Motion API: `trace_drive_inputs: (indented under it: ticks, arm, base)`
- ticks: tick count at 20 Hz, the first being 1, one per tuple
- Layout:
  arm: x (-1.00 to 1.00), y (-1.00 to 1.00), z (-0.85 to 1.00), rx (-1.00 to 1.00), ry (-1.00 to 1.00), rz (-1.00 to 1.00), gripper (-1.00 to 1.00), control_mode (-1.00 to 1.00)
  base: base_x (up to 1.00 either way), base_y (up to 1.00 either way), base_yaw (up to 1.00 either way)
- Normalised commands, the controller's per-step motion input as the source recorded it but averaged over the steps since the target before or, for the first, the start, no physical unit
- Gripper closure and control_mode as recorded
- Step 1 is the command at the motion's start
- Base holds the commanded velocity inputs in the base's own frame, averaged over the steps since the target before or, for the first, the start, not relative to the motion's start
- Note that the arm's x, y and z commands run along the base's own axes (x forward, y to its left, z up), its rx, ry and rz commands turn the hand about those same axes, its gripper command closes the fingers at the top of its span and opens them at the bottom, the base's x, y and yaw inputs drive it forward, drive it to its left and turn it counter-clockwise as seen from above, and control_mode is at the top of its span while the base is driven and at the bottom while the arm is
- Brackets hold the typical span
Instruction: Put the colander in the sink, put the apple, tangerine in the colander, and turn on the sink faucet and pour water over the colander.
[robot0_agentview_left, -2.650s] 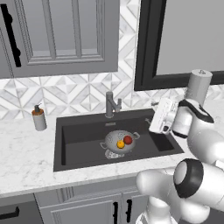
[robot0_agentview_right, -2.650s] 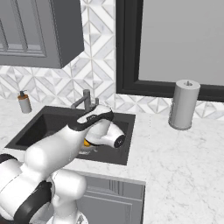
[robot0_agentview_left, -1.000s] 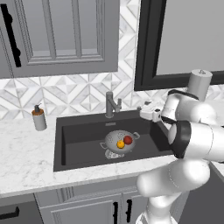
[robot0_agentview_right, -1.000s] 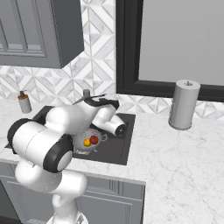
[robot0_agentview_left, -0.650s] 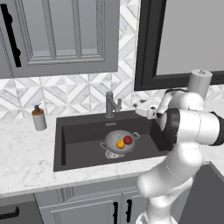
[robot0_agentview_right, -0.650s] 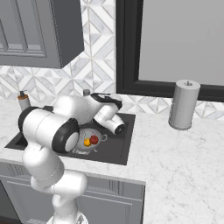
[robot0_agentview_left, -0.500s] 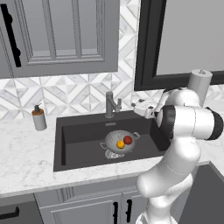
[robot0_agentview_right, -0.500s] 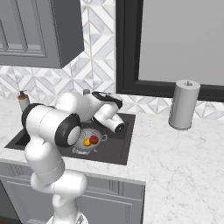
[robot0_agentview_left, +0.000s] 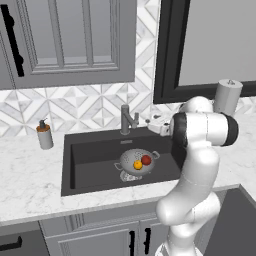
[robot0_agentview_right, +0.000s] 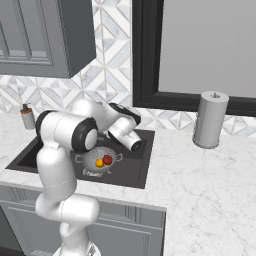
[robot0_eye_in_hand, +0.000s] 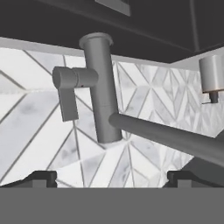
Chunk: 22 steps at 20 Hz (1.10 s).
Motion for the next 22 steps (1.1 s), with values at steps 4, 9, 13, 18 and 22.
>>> trace_drive_inputs:
  ticks: [4,9,13,18,22]
  arm:
    - [0.40,0.15,-0.30,0.00,0.00,0.00,-1.00,-1.00]
    - [0.51,0.18,-0.10,-0.04,0.00,0.01,-1.00,-1.00]
    - [0.58,0.09,-0.02,-0.08,0.00,0.03,-1.00,-1.00]
    - [0.56,0.01,-0.15,-0.09,0.00,0.02,-1.00,-1.00]
    - [0.53,0.00,-0.42,-0.12,0.00,0.02,-1.00,-1.00]
  base:
    - [0.00,0.00,0.00]
    - [0.00,0.00,0.00]
    - [0.00,0.00,0.00]
    - [0.00,0.00,0.00]
    - [0.00,0.00,0.00]
